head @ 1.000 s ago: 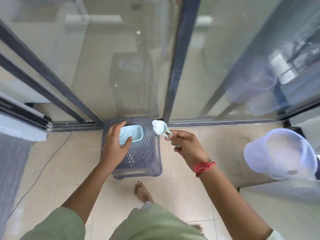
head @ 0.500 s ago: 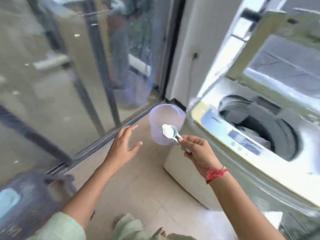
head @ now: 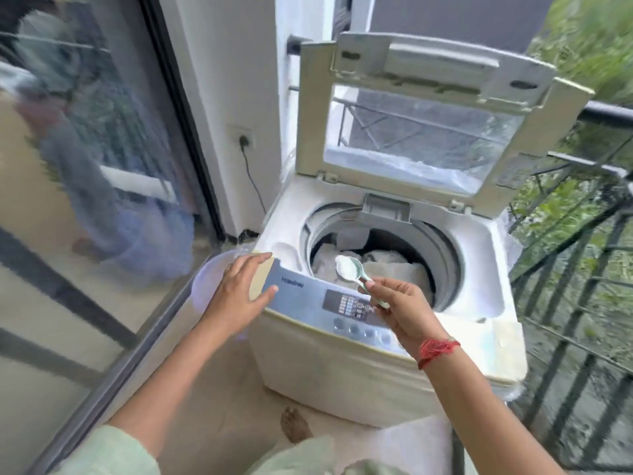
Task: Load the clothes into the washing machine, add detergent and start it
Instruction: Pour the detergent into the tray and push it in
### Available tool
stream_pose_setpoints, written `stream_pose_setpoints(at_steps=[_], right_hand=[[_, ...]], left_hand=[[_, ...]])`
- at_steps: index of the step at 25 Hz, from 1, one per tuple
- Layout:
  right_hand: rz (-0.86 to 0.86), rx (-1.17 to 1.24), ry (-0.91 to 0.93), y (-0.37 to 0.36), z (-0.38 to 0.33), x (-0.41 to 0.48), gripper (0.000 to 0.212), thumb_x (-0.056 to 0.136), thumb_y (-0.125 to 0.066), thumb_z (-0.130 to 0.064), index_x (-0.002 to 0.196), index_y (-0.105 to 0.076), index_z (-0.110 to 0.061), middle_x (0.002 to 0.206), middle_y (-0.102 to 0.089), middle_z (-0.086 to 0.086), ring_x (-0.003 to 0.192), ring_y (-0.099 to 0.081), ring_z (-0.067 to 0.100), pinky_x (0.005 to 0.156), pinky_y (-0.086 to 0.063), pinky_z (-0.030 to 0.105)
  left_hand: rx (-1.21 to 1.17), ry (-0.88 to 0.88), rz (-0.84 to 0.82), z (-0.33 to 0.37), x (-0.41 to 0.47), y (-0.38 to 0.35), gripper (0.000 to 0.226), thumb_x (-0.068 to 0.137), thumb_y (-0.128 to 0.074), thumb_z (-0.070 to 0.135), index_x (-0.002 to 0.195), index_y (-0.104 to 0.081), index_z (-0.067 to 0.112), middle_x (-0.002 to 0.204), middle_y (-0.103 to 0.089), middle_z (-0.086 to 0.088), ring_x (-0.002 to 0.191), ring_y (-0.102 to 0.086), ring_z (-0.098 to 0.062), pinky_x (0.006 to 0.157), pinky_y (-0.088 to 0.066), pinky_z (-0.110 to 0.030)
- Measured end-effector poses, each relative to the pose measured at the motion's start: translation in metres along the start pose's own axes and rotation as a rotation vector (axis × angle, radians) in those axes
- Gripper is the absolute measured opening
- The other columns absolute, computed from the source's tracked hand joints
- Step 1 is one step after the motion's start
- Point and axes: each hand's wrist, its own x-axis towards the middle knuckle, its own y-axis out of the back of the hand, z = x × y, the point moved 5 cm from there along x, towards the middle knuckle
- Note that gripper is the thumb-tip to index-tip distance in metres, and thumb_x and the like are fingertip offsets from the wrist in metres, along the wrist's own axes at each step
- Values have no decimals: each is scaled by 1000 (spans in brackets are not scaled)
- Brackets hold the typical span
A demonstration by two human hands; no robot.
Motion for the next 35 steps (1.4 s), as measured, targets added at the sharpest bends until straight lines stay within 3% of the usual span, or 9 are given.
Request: stream_pose_setpoints(at_steps=[10, 15, 17, 19, 22, 25, 29, 31, 35], right_hand=[[192, 98, -4, 69, -46, 121, 12, 89, -60, -8, 92, -71, -11, 79, -69, 0, 64, -50, 5, 61, -38, 19], [321, 98, -5, 110, -60, 158, 11, 88, -62, -8, 87, -70, -14, 72, -71, -4, 60, -51, 5, 52, -37, 16], [329, 84, -7, 121, -65, 179, 15, 88, -62, -7, 80, -72, -15, 70, -71, -5, 72, -52, 11, 51, -36, 15], [319, 53, -14, 130, -65, 203, 21, 87, -64, -9, 71, -76, -17, 79, -70, 0, 87, -53, 18, 63, -40, 19], [305, -65, -41, 136, -64, 236, 19, 85, -67, -13, 70, -76, -20, 81, -69, 0, 90, -55, 16, 80, -41, 27], [292, -201, 3, 133, -67, 258, 12, 86, -66, -11, 79, -72, -18, 67, -67, -8, 68, -56, 4, 66, -43, 19], [328, -586, 238, 128, -77, 277, 8, 84, -68, -14, 90, -74, -15, 78, -70, -8, 64, -56, -12, 64, -41, 6], [348, -794, 369, 124, -80, 279, 12, 84, -68, -14, 95, -75, -13, 87, -72, -5, 77, -64, -1, 71, -44, 6], [387, -1071, 664, 117, -83, 274, 16, 84, -63, -10, 95, -74, -12, 89, -75, 4, 83, -68, 26, 77, -49, 31]], left_hand=[[-17, -163, -93, 17, 180, -53, 62, 75, -45, 52, 130, -50, 22, 126, -48, 4, 119, -45, -17, 99, -31, -25], [-50, -192, -193, 36, 230, -99, 50, 84, -63, 32, 130, -50, 18, 126, -49, -4, 121, -44, -23, 96, -30, -24], [-68, -144, -218, 38, 243, -116, 49, 86, -64, 28, 132, -49, 17, 128, -48, -5, 122, -43, -22, 97, -31, -26], [-86, -74, -238, 36, 252, -133, 49, 87, -62, 29, 133, -48, 18, 131, -47, -5, 123, -43, -22, 99, -34, -29], [-89, -9, -258, 28, 264, -157, 47, 87, -62, 31, 131, -50, 17, 131, -48, -7, 121, -46, -23, 99, -37, -32], [-93, 65, -241, 22, 275, -171, 44, 87, -62, 32, 127, -53, 16, 128, -52, -6, 118, -49, -22, 96, -38, -30], [-81, 114, -217, 23, 286, -183, 42, 86, -63, 36, 122, -58, 15, 123, -58, -4, 113, -54, -21, 91, -41, -30], [-97, 117, -222, 21, 288, -188, 40, 85, -64, 39, 118, -61, 16, 121, -61, -1, 112, -55, -19, 91, -43, -31], [-119, 125, -239, 19, 289, -194, 38, 84, -64, 39, 115, -63, 17, 118, -64, 1, 109, -58, -17, 91, -47, -33]])
